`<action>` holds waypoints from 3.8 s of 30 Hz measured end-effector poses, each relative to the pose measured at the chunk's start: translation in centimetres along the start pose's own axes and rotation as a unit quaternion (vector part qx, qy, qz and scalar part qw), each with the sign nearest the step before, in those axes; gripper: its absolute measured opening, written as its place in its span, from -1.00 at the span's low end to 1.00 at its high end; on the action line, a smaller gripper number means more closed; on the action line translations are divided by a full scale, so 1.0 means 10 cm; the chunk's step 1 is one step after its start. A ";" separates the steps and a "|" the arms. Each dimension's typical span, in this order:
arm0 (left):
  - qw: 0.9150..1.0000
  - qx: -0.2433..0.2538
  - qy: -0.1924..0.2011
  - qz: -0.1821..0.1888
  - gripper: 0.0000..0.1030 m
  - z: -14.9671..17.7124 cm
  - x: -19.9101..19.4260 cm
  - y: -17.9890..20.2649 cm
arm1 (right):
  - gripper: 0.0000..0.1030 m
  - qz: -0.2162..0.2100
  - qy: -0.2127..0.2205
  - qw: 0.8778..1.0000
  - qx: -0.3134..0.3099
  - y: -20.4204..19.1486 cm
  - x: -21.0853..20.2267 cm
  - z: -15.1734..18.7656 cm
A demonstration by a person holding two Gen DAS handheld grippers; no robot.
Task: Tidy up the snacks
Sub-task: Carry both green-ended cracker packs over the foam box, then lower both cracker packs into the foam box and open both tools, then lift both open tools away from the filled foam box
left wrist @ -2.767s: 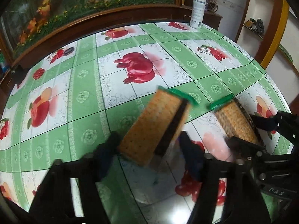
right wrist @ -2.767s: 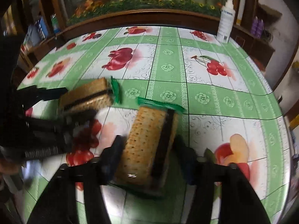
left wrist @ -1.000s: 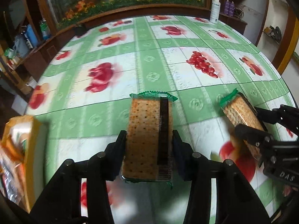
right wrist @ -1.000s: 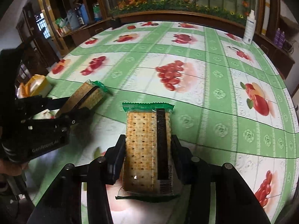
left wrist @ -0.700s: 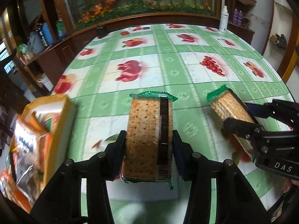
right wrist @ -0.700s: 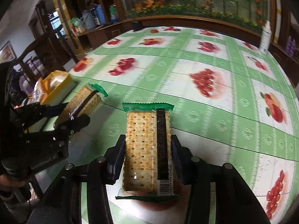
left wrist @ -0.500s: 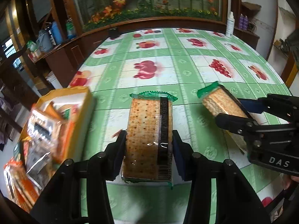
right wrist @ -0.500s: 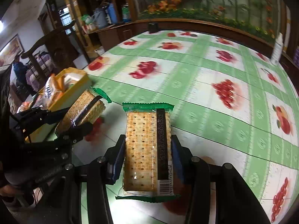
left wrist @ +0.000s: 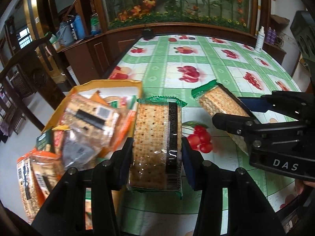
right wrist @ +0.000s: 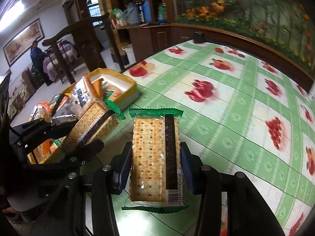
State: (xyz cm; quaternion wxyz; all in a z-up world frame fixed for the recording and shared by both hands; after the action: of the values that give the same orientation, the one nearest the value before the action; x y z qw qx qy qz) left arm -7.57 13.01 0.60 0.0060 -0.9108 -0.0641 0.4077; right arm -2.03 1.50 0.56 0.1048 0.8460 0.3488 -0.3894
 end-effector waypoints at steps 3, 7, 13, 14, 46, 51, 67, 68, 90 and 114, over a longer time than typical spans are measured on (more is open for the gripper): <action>1.000 -0.013 0.001 0.002 -0.05 0.00 -0.05 -0.13 | -0.10 -0.008 0.001 1.000 -0.012 -0.14 0.04 -0.09; 0.999 -0.032 0.002 0.001 -0.05 -0.03 -0.10 -0.38 | -0.10 -0.019 0.002 0.999 -0.030 -0.34 0.11 -0.23; 0.998 -0.055 0.008 -0.015 -0.05 -0.09 -0.20 -0.76 | -0.10 -0.032 0.003 0.998 -0.054 -0.59 0.26 -0.44; 0.998 -0.059 0.009 -0.019 -0.05 -0.11 -0.20 -0.83 | -0.10 -0.035 0.004 0.998 -0.056 -0.62 0.29 -0.48; 0.989 -0.134 -0.041 -0.039 -0.04 -0.19 0.24 -1.50 | 0.28 -0.072 -0.016 0.995 -0.071 -0.83 1.06 -1.10; 0.989 -0.138 -0.038 -0.043 0.32 -0.20 0.21 -1.49 | 0.28 -0.061 0.003 0.997 -0.051 -0.66 0.93 -1.15; 0.989 -0.137 -0.010 -0.058 0.66 -0.29 0.08 -1.46 | 0.37 0.065 -0.002 0.996 -0.059 -0.30 1.08 -1.11; 0.989 -0.137 -0.011 -0.059 0.66 -0.29 0.08 -1.45 | 0.37 0.068 -0.001 0.996 -0.063 -0.31 1.07 -1.10; 0.986 -0.130 0.030 -0.097 0.67 -0.21 -0.14 -1.28 | 0.46 0.015 0.024 0.998 -0.050 -0.64 0.54 -0.71; 0.961 -0.179 0.105 -0.181 0.89 0.46 -0.77 -1.48 | 0.57 0.000 0.055 0.998 -0.032 -1.08 0.24 -0.15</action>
State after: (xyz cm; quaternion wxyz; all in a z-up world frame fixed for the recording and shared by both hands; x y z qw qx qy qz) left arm -17.72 26.55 4.22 -0.0770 -0.9077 -0.2993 0.2839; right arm -7.35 11.37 0.84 0.1125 0.8620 0.3667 -0.3314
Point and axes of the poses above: each gripper's, at about its wrist camera, not at the fingertips, and x roughly the way its jaws point, y to its right, z to its underside, the point moved 8 cm from there along x, roughly the way its jaws point, and after that the axes turned 1 degree about -x, right-handed, at the moved point
